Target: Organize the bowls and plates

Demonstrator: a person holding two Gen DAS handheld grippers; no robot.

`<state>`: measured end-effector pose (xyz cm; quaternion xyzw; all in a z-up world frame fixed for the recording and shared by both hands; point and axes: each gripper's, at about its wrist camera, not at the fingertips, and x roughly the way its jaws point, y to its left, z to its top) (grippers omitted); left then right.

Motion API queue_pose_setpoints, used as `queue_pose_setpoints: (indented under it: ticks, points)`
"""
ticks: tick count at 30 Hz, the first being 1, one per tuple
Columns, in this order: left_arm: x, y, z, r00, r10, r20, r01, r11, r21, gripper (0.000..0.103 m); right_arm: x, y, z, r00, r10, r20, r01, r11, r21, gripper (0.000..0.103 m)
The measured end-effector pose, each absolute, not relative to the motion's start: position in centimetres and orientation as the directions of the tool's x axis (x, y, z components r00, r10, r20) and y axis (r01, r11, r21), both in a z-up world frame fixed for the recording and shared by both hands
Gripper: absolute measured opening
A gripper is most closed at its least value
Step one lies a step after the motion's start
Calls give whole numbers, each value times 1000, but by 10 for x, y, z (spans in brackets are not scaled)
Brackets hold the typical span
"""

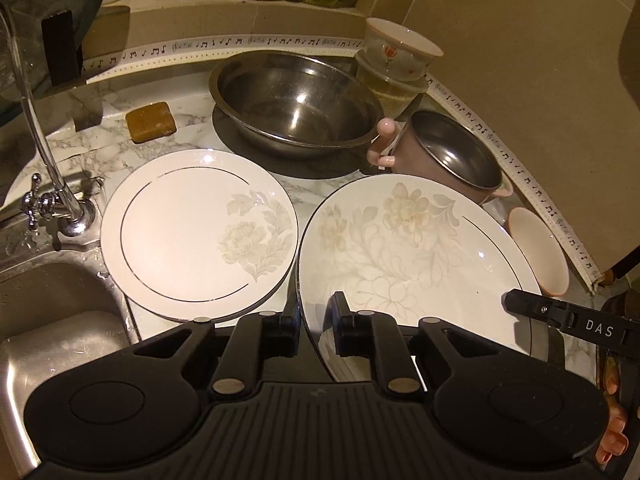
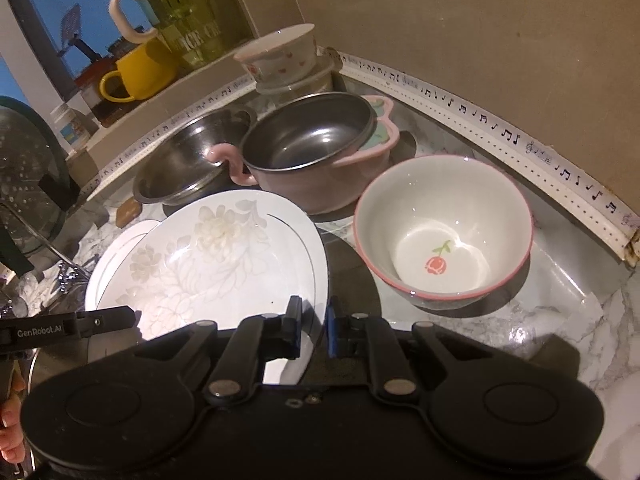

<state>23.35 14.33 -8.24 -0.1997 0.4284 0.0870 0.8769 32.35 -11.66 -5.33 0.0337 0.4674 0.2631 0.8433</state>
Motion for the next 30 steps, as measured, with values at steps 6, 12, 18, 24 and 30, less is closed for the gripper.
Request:
queue_pose_setpoints:
  ticks: [6,12,18,24,30]
  points:
    - [214,142,-71,639,-15,-769,-309,910,-275,15,305,-120,-39,445,485,-753,-428,854,297,12]
    - [192,142,-64,653,-20,-757,-294,914,-278,15,286,-123,-31,455,494,-741,-430,851,302,12]
    - [167,142,-63,663,-38,-747,-280,914,-295,14,261,-126,-23,465,501,-730,-431,848,307,11]
    - [145,142,-62,669,-37,-742,-275,915,-294,14,234,-127,-21,473,499,-726,-427,851,307,11]
    - [119,136,-62,678,-52,-733,-256,919,-301,14,210,-133,-17,485,502,-716,-420,852,313,10]
